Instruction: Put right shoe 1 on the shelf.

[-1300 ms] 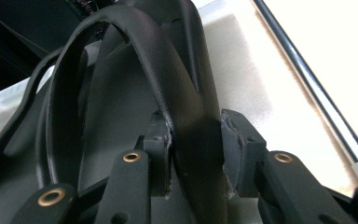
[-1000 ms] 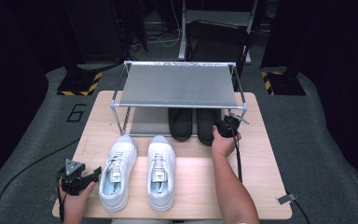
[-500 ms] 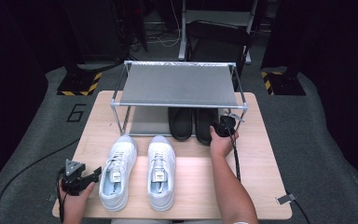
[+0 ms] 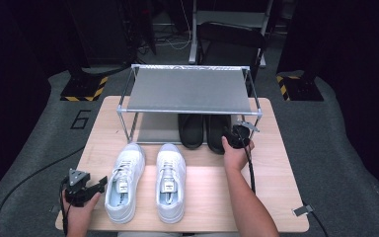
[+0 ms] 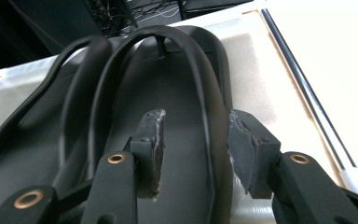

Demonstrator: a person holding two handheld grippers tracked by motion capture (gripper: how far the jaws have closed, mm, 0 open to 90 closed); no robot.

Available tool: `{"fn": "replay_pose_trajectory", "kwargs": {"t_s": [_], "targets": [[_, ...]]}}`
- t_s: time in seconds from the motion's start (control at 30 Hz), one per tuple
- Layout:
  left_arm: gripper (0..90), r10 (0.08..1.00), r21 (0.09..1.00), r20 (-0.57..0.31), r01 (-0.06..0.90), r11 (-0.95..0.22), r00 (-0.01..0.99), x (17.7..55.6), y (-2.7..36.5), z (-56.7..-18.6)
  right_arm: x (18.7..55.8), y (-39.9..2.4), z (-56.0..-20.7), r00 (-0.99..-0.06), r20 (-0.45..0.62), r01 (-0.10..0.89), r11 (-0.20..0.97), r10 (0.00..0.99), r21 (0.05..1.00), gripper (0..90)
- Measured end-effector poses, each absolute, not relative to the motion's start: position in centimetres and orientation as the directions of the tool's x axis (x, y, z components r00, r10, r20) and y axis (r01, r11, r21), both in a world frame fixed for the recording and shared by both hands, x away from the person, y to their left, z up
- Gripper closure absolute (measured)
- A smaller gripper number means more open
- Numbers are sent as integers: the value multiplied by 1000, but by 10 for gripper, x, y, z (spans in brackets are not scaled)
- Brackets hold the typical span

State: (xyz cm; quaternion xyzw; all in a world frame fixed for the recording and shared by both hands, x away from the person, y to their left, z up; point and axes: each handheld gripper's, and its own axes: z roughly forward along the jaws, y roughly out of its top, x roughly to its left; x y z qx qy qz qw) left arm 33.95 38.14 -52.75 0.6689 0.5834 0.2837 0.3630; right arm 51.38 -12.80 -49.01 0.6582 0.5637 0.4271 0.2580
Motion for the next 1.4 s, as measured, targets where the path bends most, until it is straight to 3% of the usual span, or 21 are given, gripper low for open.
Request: {"fn": "replay_pose_trajectory", "kwargs": {"t_s": [0.33, 0.53, 0.67, 0.97, 1.13, 1.4], "targets": [[295, 986, 807, -41, 588, -64, 164, 338, 381, -526, 464, -131, -475, -150, 239, 488, -139, 959, 862, 559], [295, 983, 816, -86, 578, -23, 159, 338, 381, -524, 432, -136, -474, -224, 248, 506, -105, 943, 856, 544], [291, 980, 808, -106, 590, -13, 168, 339, 380, -523, 420, -143, -478, -233, 234, 524, -81, 944, 848, 533], [218, 974, 812, -119, 584, -15, 191, 338, 377, -515, 400, -158, -490, -225, 336, 560, -160, 915, 813, 513], [217, 976, 820, -109, 571, -18, 186, 337, 377, -510, 388, -158, -488, -265, 313, 551, -123, 912, 825, 503], [245, 971, 818, -134, 576, -4, 196, 334, 377, -497, 363, -155, -486, -346, 255, 514, -44, 903, 856, 567]]}}
